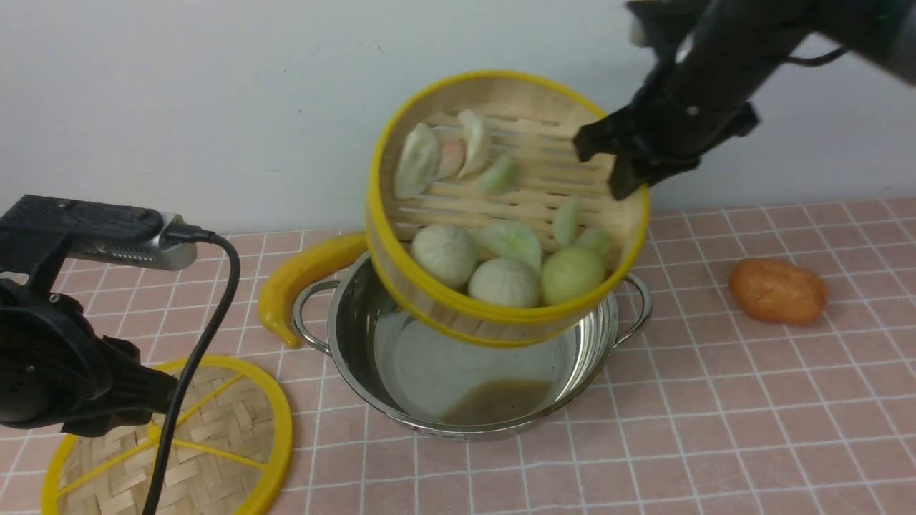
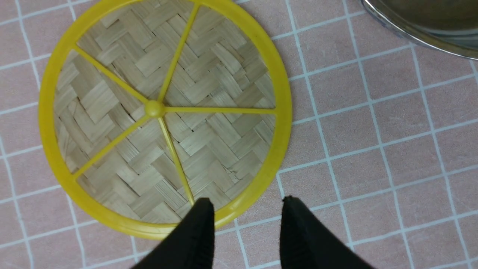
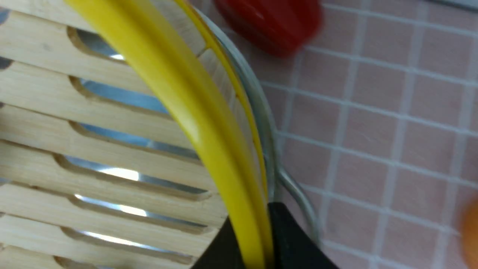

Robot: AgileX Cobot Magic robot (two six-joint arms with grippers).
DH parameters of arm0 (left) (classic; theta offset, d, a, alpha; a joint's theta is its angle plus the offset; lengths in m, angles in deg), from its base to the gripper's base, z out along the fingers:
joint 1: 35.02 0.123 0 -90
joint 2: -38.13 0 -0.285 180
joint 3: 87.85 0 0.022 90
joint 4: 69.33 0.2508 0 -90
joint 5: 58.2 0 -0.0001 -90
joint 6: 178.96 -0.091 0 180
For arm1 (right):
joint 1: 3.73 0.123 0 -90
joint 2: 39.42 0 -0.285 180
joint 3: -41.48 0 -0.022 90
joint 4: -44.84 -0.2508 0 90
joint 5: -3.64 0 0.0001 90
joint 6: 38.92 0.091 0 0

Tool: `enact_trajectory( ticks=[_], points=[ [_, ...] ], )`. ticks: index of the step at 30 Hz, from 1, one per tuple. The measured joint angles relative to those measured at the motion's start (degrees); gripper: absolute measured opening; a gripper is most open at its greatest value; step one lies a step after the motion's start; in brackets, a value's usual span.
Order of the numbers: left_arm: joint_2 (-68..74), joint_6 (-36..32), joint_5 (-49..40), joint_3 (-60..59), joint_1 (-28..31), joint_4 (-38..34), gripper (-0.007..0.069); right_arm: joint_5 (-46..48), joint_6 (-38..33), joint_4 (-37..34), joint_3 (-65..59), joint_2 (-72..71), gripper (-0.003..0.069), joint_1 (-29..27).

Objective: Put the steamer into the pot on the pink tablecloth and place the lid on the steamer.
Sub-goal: 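Place the bamboo steamer basket of food into the steel pot with the right gripper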

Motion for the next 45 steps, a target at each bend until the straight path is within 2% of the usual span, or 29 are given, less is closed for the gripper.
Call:
enact_trajectory(
  ticks=[9,29,34,37,41,45],
  points=[
    [0.00,0.00,0.00,0.00,0.00,0.00,0.0244,0.45,1.04,1.05,6.87,12.40,0.0055,1.82],
    [0.00,0.00,0.34,0.00,0.00,0.07,0.0244,0.49,1.09,2.49,8.19,17.33,0.0064,1.82],
    [0.05,0.07,2.56,0.00,0.00,0.33,0.0244,0.62,1.25,1.29,8.42,17.33,0.0120,1.82],
    [0.35,0.40,3.57,0.00,0.00,0.39,0.0244,0.47,1.45,0.04,8.42,17.15,0.0173,1.82],
    [1.19,0.84,4.98,0.00,0.00,0.92,0.0244,0.12,1.65,-1.11,8.58,17.10,0.0278,1.82],
    [1.94,0.90,6.11,0.00,0.00,2.61,0.0244,-0.01,1.65,-1.66,8.58,17.10,0.0331,1.82]
  ],
)
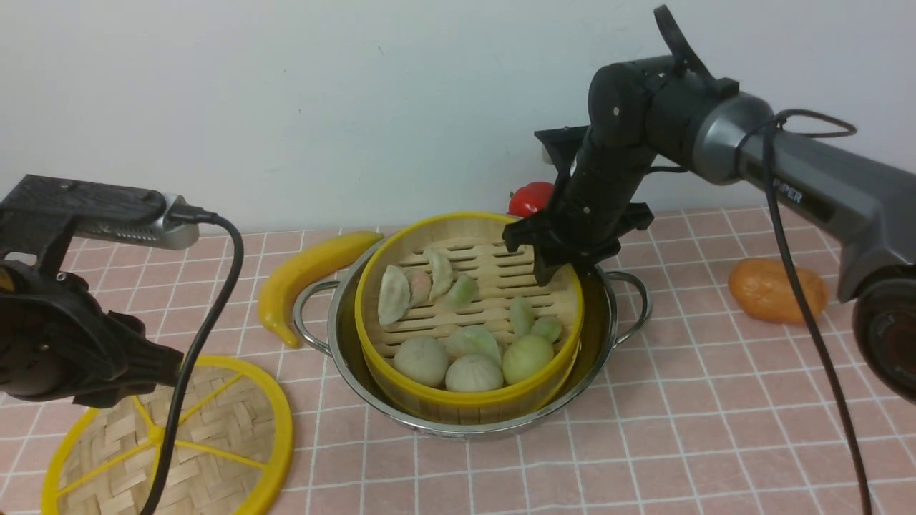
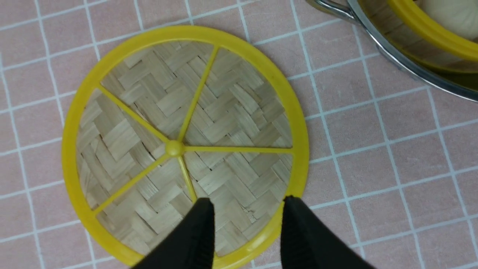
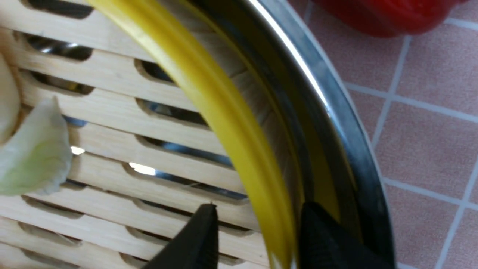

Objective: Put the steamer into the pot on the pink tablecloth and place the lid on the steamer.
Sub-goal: 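Place the bamboo steamer basket of food into the steel pot with the right gripper, then grasp the bamboo steamer lid lying on the table by its centre knob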

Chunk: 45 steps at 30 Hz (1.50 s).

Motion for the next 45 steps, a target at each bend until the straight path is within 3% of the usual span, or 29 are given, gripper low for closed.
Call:
enact_trajectory(
  ticks=[8,17,29,35,45],
  points=[
    [3.72,1.55,1.54,0.00,0.00,1.07,0.0244,0.00,0.00,2.87,0.00,-1.55,0.0351,0.00],
    [13.51,16.86,1.82,0.02,3.40,10.84,0.0244,-0.05,-0.12,10.47,0.00,-15.20,0.0351,0.00],
    [20.77,14.88,8.62,0.02,6.91,3.75,0.0244,-0.11,-4.18,6.64,0.04,-39.99,0.0351,0.00],
    [24.88,14.56,9.38,0.06,6.91,3.59,0.0244,-0.23,-6.99,2.73,0.10,-52.36,0.0351,0.00],
    [31.04,14.49,12.03,0.06,6.91,3.59,0.0244,-0.17,-8.41,1.97,0.17,-66.58,0.0351,0.00]
  ],
)
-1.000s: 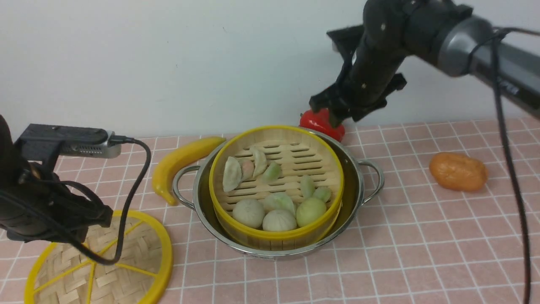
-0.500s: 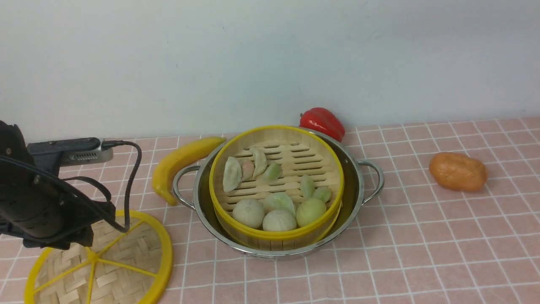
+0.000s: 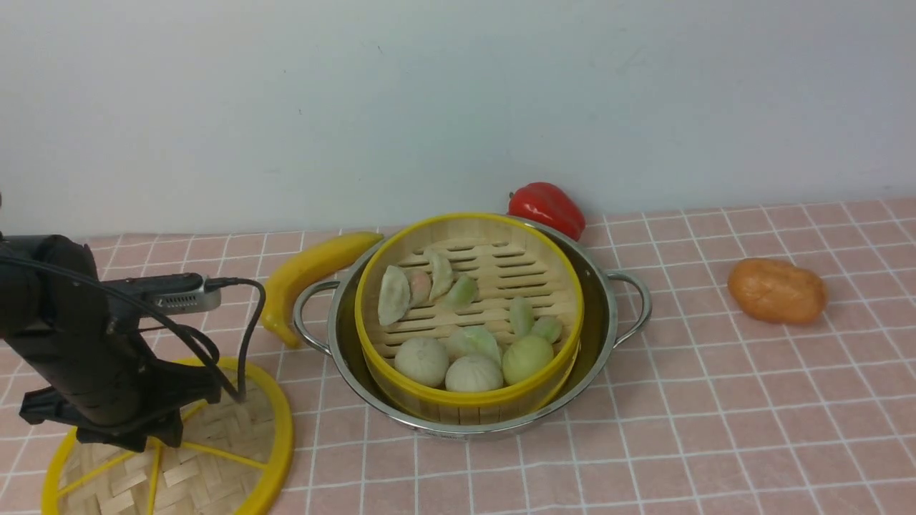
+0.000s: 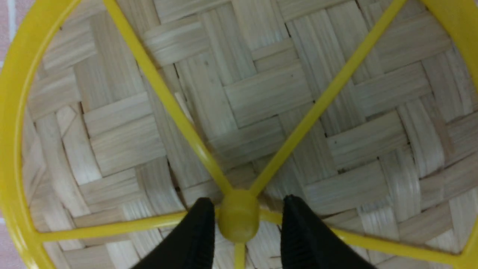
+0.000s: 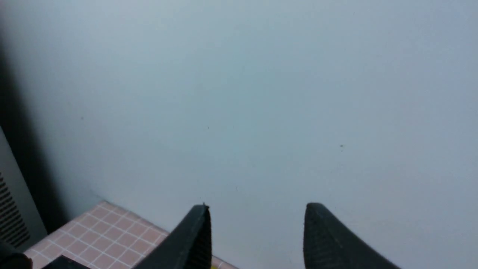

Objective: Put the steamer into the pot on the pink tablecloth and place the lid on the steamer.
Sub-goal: 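Grasp the bamboo steamer lid lying on the table by its centre knob, then place the yellow bamboo steamer lid onto the steamer in the pot with the left gripper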

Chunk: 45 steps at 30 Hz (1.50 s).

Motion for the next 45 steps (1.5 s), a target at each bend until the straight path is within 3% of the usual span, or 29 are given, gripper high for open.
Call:
enact_trajectory(
  ticks=[5,9,13,22,26,30,31,32,34,35,45],
  points=[
    [0.92,0.00,-0.06,0.47,0.00,0.00,0.0220,0.00,0.00,0.00,0.00,-4.25,0.0351,0.00],
    [0.92,0.00,-1.04,1.05,0.00,0.31,0.0117,0.00,0.00,0.29,0.00,-6.59,0.0351,0.00],
    [0.87,0.00,-4.04,2.65,0.00,1.23,0.0116,-0.21,0.00,1.73,-1.87,-8.81,0.0351,0.00],
    [-7.79,-1.69,-19.54,15.89,-1.06,8.02,0.0116,0.04,1.68,10.19,-23.13,-19.74,0.0351,0.00],
    [-9.12,-3.95,-20.86,22.29,-7.24,7.50,0.0116,0.15,4.83,11.92,-30.02,-23.11,0.0351,0.00],
    [-6.38,-4.26,-18.06,29.74,-21.12,7.78,0.0116,0.26,7.96,12.36,-34.32,-24.75,0.0351,0.00],
    [-6.10,-4.21,-17.98,30.09,-21.12,7.78,0.0116,0.26,7.97,12.29,-34.51,-24.75,0.0351,0.00],
    [-2.99,-3.22,-17.58,33.87,-26.75,8.77,0.0116,0.21,8.39,11.73,-34.89,-24.77,0.0351,0.00],
    [-1.14,-2.80,-17.53,35.79,-29.14,9.42,0.0116,0.21,8.56,11.34,-35.04,-24.77,0.0351,0.00],
    [2.50,-2.14,-17.58,39.27,-32.96,10.37,0.0116,0.21,8.70,10.64,-35.06,-24.82,0.0351,0.00],
    [17.29,-1.92,-22.97,52.18,-38.67,10.79,0.0116,0.21,9.00,7.72,-35.06,-24.82,0.0351,0.00]
  ],
)
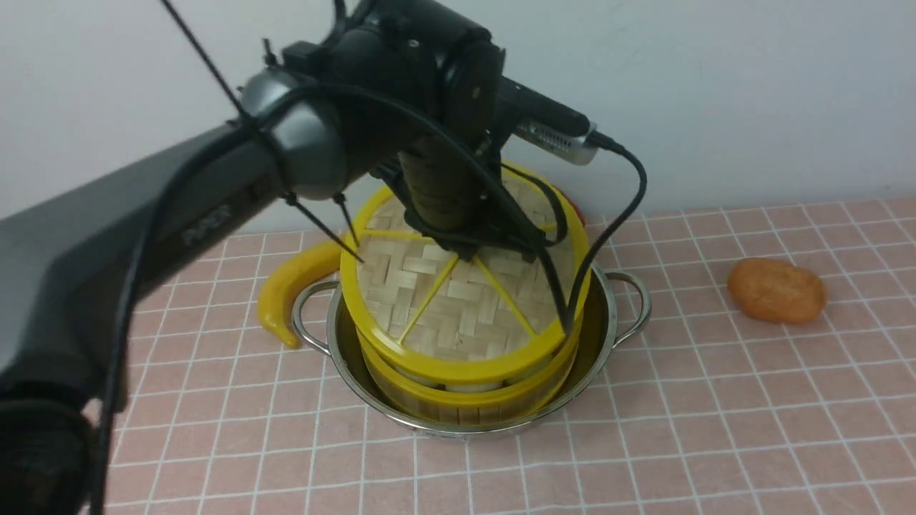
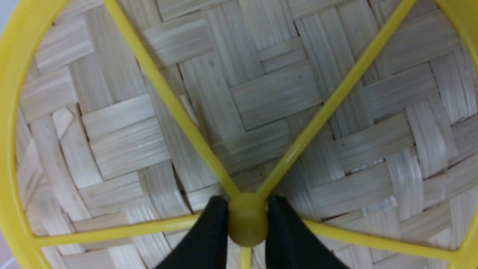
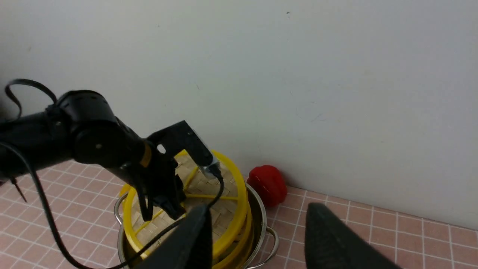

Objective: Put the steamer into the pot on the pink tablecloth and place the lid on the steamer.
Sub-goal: 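Place the yellow bamboo steamer lid onto the steamer in the pot with the left gripper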

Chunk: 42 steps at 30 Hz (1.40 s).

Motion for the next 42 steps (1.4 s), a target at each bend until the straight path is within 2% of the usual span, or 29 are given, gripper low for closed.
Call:
enact_trajectory(
  ticks=[12,42],
  points=[
    [4.13,0.00,-0.51,0.46,0.00,0.36,0.0116,0.00,0.04,-0.11,0.00,0.00,0.0351,-0.05],
    [4.31,0.38,1.43,0.46,0.32,0.97,0.0116,0.00,0.04,-0.58,0.00,0.00,0.0351,-0.05]
  ],
)
